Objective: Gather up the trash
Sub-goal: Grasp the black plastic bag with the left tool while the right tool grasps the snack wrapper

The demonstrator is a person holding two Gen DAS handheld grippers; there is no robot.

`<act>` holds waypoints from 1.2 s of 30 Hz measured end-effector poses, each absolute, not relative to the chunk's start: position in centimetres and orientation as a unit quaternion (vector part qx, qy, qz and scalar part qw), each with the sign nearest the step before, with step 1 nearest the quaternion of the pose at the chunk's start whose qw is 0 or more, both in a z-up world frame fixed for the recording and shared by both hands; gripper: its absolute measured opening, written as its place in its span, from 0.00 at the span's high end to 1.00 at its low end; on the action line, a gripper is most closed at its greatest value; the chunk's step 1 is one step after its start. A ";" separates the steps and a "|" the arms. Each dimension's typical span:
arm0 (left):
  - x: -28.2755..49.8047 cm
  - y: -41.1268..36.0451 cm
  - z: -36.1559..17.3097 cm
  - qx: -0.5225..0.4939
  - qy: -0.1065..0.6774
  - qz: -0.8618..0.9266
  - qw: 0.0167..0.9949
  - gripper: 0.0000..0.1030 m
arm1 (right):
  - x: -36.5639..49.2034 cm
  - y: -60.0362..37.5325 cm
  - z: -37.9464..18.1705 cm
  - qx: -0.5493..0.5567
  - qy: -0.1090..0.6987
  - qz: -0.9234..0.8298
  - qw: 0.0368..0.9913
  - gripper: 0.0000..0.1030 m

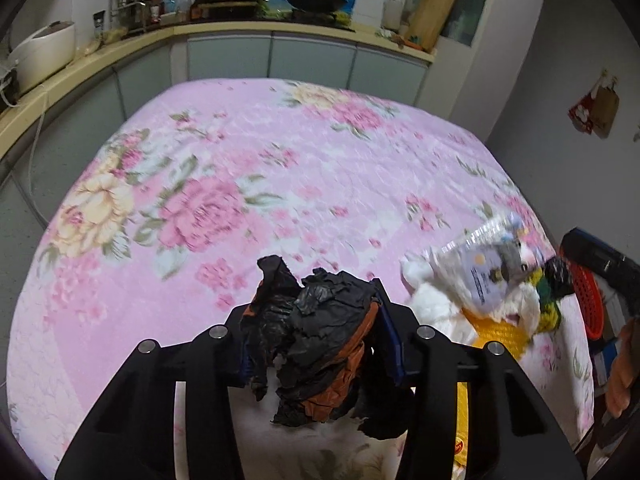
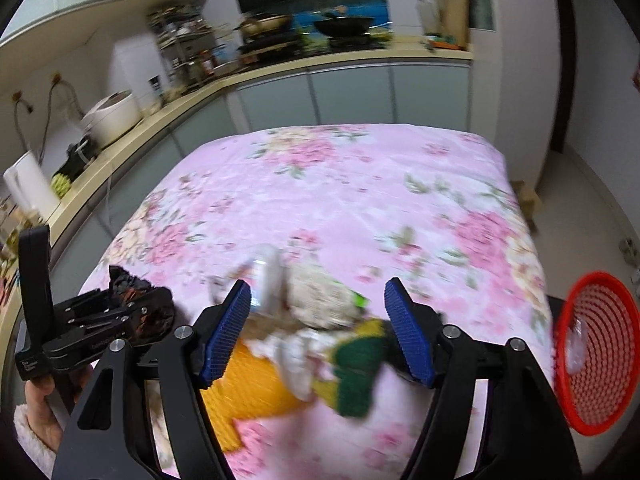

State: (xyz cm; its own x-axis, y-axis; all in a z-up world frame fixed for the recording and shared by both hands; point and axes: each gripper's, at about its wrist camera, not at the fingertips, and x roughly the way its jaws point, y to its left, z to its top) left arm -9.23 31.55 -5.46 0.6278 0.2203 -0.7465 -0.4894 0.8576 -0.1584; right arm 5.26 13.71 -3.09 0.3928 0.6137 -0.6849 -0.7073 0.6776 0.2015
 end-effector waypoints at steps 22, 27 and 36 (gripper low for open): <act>-9.8 33.2 -5.2 -0.189 0.369 0.216 0.884 0.56 | 4.2 20.6 -6.6 -0.151 0.374 0.403 0.822 0.47; -9.3 32.9 -5.3 -0.183 0.373 0.217 0.883 0.56 | 4.7 19.8 -6.2 -0.130 0.380 0.406 0.821 0.51; -8.8 32.5 -4.1 -0.173 0.364 0.218 0.889 0.56 | 6.0 17.0 -3.0 -0.080 0.355 0.393 0.845 0.52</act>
